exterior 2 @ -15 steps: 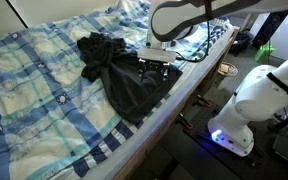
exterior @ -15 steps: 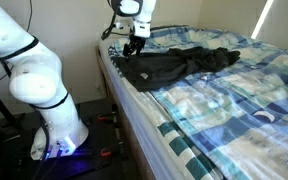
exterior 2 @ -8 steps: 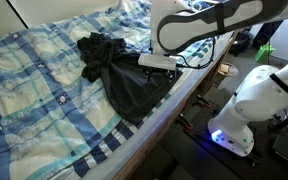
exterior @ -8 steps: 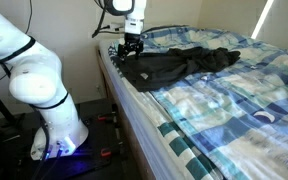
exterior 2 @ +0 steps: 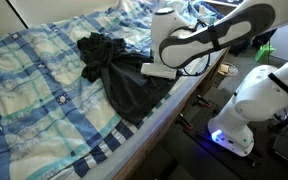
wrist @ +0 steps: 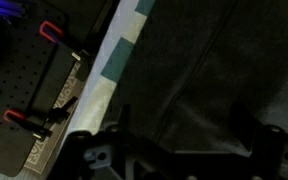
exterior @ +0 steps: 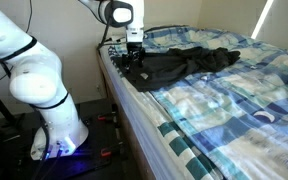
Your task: Fold the black dress in half
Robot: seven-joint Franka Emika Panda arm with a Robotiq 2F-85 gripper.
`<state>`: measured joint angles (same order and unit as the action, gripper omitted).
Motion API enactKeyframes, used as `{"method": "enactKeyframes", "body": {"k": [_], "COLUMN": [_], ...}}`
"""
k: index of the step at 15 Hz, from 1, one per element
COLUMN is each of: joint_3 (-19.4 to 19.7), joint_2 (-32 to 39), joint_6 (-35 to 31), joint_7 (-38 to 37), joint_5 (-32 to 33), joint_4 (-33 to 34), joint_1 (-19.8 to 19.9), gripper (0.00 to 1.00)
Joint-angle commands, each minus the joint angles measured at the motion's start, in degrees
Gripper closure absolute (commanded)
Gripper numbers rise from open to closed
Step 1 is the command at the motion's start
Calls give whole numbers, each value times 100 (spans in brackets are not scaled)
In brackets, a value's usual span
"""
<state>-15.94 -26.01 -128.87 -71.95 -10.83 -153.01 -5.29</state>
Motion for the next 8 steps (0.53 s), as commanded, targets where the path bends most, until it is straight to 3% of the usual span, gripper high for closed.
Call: {"method": "enactKeyframes", "body": {"k": [1,8], "joint_3": [-19,-87], "joint_2": [145,355], "joint_6": [-293,-603], "joint_7": [72,-18], "joint_5": [258,370], "joint_4": [-33,-126], "joint_1": [-26,-179], "gripper": [26,79]}}
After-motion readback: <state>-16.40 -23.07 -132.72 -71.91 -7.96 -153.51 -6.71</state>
